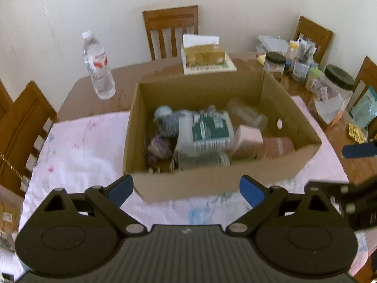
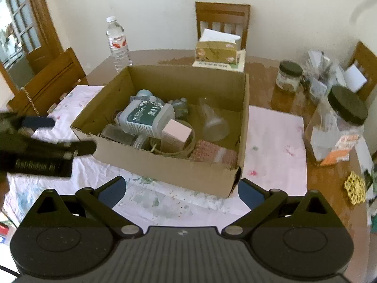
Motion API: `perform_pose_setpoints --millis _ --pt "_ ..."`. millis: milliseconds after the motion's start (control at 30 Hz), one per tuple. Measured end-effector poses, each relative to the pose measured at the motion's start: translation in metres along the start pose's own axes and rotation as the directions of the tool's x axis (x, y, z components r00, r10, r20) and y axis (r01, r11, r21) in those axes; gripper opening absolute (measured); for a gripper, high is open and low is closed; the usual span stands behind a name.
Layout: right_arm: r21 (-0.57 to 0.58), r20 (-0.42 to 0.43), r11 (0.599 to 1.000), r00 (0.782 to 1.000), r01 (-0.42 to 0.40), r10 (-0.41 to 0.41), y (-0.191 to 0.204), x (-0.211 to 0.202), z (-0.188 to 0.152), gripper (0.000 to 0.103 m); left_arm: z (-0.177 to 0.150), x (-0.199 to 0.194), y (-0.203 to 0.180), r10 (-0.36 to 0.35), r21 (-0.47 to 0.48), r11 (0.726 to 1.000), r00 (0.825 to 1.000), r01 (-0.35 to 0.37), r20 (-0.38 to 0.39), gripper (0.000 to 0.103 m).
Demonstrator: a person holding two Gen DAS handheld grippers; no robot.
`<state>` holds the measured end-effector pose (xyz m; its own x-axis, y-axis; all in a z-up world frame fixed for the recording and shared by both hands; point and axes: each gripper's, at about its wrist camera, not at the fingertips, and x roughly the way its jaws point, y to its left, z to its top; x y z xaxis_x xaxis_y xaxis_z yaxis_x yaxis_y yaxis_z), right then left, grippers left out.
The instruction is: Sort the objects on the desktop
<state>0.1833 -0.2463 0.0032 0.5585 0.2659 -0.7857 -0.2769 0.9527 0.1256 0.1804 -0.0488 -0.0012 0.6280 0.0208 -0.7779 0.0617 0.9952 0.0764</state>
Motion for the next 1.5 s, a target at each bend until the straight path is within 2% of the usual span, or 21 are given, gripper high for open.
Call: perform_pose_setpoints --millis 433,567,867,1500 --pt "0.074 -0.051 0.997 0.999 0.023 -0.019 0.008 0.002 -0.005 0.103 -0.023 -0.009 0.001 0.004 -0.065 0.998 0.998 -0.009 -0.068 0.097" --pt "0.088 -0.050 0.996 0.998 0.029 -0.025 0.013 -0.001 -0.006 0.103 -0.023 -0.014 0.004 0.016 -0.050 0.999 0.998 -0.019 -0.059 0.097" --pt "0.094 -0.021 0.995 0.999 0.044 -0.042 0.023 -0.014 -0.003 0.103 -0.018 -0.024 0.007 -0.009 -0.039 0.999 1.000 0.008 -0.027 0.097" --pt "0.094 0.019 0.994 0.998 0.058 -0.060 0.032 -0.027 0.002 0.103 -0.014 -0.032 0.013 -0.022 -0.064 0.998 1.000 0.022 -0.007 0.097"
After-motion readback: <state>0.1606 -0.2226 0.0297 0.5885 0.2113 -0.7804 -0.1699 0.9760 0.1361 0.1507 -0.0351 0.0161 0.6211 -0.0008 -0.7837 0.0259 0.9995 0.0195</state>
